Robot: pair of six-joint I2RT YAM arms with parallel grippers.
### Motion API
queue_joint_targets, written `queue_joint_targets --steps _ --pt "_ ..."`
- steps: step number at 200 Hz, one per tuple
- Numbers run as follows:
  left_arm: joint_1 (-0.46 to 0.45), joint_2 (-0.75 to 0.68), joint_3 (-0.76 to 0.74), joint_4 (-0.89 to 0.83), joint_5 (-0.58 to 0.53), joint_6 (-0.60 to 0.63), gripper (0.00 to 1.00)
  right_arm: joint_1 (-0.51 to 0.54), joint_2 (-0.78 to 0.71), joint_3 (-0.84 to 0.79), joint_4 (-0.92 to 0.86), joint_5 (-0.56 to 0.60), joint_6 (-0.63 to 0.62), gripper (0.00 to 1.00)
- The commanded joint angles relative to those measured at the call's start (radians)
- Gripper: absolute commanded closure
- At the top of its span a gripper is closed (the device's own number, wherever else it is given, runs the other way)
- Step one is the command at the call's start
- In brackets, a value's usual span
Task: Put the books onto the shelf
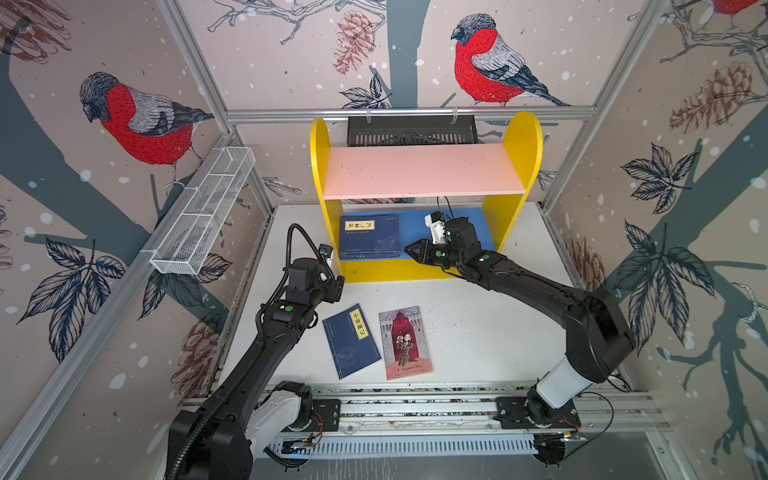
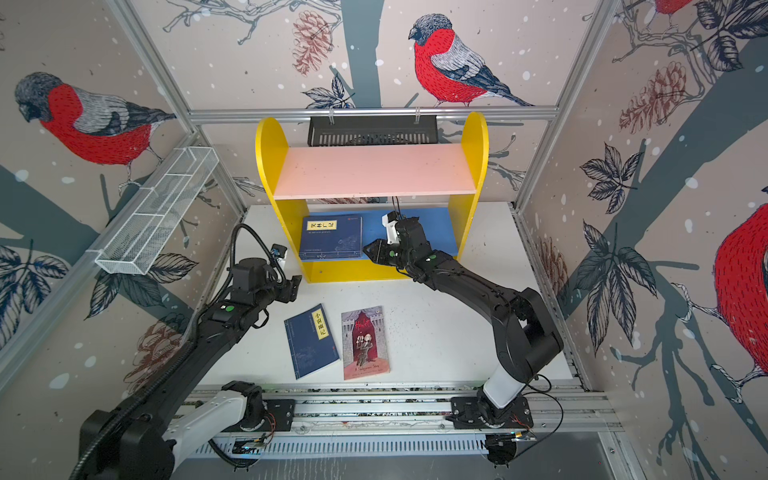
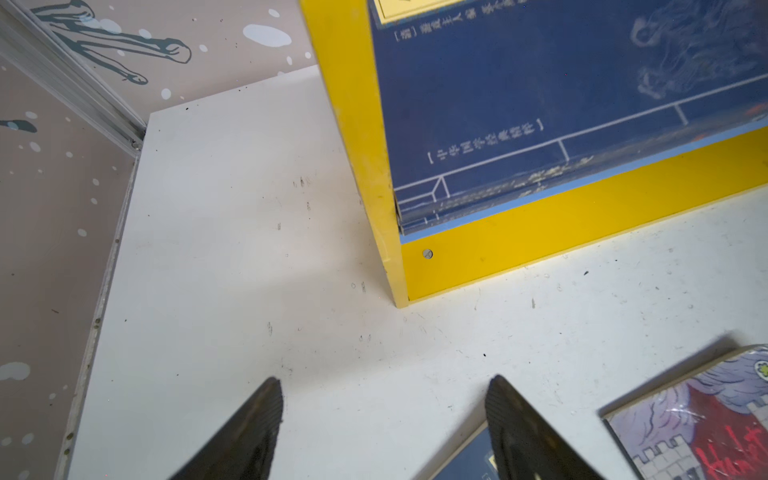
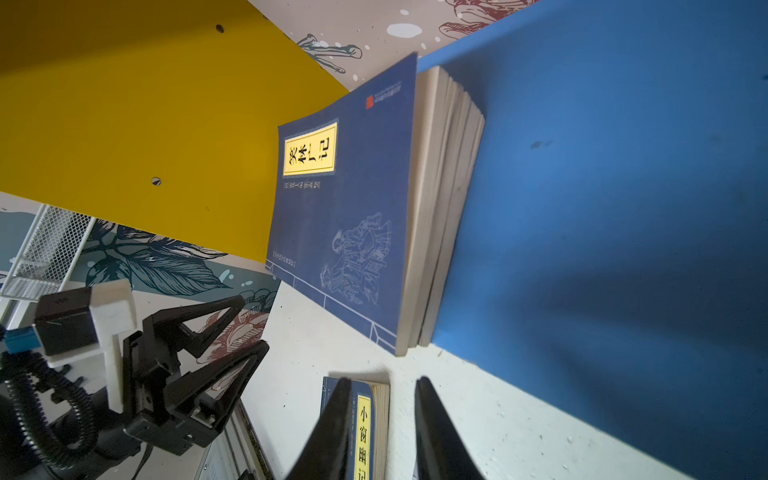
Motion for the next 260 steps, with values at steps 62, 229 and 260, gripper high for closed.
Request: queue_joint_targets --steps 62,229,260 --pt "0.016 0.019 -0.128 0.388 -0.021 0.019 0.11 -0.013 0.009 -0.008 0.082 -0.031 0.004 0.71" --pt "0.019 0.021 -0.081 0.32 -0.004 -0.062 0.15 -0.026 0.147 0.099 0.11 -0.149 0.015 0.76" --pt "0.019 0.023 -0.082 0.319 -0.007 -0.07 0.15 -0.026 0.163 0.119 0.096 -0.152 0.011 0.79"
